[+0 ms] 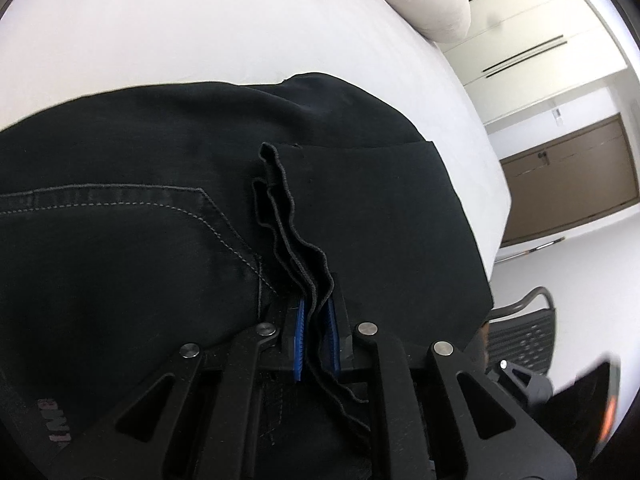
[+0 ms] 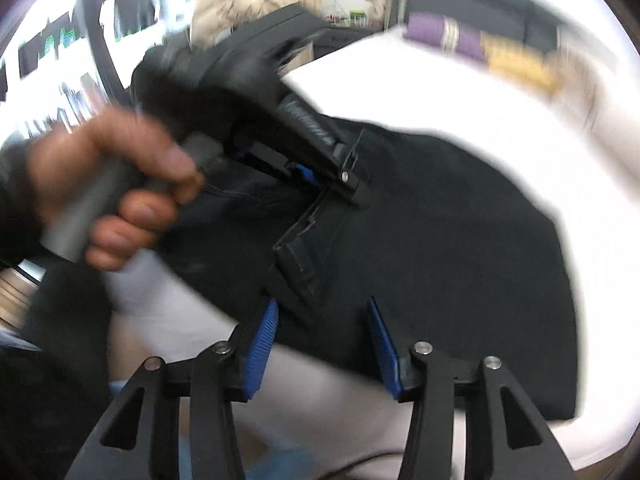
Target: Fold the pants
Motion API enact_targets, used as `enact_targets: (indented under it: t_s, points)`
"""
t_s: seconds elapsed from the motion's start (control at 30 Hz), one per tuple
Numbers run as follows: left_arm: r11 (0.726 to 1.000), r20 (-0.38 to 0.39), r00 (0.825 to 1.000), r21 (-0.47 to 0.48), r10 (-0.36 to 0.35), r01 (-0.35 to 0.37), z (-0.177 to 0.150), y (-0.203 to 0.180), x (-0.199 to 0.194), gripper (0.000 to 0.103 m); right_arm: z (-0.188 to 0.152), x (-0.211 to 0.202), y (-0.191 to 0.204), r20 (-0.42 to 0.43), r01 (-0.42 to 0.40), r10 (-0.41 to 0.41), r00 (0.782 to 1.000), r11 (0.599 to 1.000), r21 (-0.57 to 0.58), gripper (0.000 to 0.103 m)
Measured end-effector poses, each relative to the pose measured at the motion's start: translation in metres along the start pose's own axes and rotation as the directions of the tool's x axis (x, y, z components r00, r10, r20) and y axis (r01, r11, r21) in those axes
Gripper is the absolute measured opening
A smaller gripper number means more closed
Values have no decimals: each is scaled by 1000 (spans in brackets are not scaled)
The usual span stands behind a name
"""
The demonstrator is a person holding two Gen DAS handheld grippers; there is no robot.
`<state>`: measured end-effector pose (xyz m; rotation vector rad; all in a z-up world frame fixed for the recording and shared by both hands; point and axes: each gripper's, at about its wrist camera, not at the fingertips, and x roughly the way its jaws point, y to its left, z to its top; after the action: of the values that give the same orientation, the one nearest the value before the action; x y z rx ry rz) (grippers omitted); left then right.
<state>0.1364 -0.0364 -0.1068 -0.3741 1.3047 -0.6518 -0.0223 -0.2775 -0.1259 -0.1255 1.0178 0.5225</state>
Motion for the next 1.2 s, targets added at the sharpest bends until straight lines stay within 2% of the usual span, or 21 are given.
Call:
enact_targets:
  t_s: [0.07, 0.13, 0.3, 0.37, 0.43, 0.47, 0.53, 0.57, 0.63, 0.73, 0.8, 0.83, 0.9, 1.03, 1.13, 1.2]
  points:
    - [999, 8, 999, 22, 34, -34, -2, -8, 0, 10, -1, -20, -38, 43, -143, 138, 990, 980, 139, 43]
    - [997, 15, 998, 43, 66, -66, -3, -14, -2, 11, 1, -35, -81, 89, -226, 211, 973, 942, 247, 42]
    - [978, 40, 985, 117, 168, -172, -8, -36, 1, 12, 21, -47, -178, 182, -343, 295, 938, 869, 357, 42]
    - [969, 48, 979, 139, 199, -204, -11, -47, 9, 12, 36, -35, -213, 187, -409, 364, 913, 814, 412, 42]
    - [967, 51, 977, 138, 207, -212, -11, -51, 11, 12, 49, -17, -240, 182, -433, 394, 901, 784, 445, 42]
    - [968, 52, 977, 136, 207, -212, -12, -52, 12, 12, 55, -2, -254, 171, -460, 434, 885, 754, 469, 42]
    - [967, 52, 977, 137, 209, -214, -13, -53, 12, 12, 63, 18, -269, 148, -446, 436, 888, 737, 508, 42]
    - [966, 52, 976, 137, 213, -218, -14, -54, 12, 12, 67, 34, -280, 133, -445, 450, 883, 716, 538, 42]
    - [964, 55, 973, 138, 222, -228, -16, -58, 12, 12, 66, 57, -283, 125, -453, 471, 873, 688, 567, 42]
    - [964, 61, 973, 133, 222, -229, -19, -51, 6, 12, 61, 90, -296, 114, -455, 502, 857, 634, 626, 26]
    - [965, 62, 973, 124, 223, -229, -19, -50, 6, 13, 53, 95, -299, 104, -445, 506, 856, 620, 646, 13]
    - [967, 56, 974, 120, 219, -225, -15, -44, 5, 14, 52, 95, -299, 107, -446, 508, 855, 615, 650, 13]
    - [969, 56, 975, 116, 214, -219, -14, -39, 3, 15, 45, 89, -289, 106, -461, 524, 845, 614, 640, 14]
    - [972, 60, 977, 109, 205, -210, -12, -32, -1, 15, 25, 72, -266, 94, -495, 565, 819, 615, 614, 26]
    - [973, 61, 978, 100, 202, -207, -13, -28, -5, 15, 7, 57, -253, 78, -503, 572, 816, 637, 585, 29]
    - [972, 62, 976, 97, 211, -216, -14, -26, -7, 14, -5, 48, -243, 83, -517, 587, 806, 627, 582, 34]
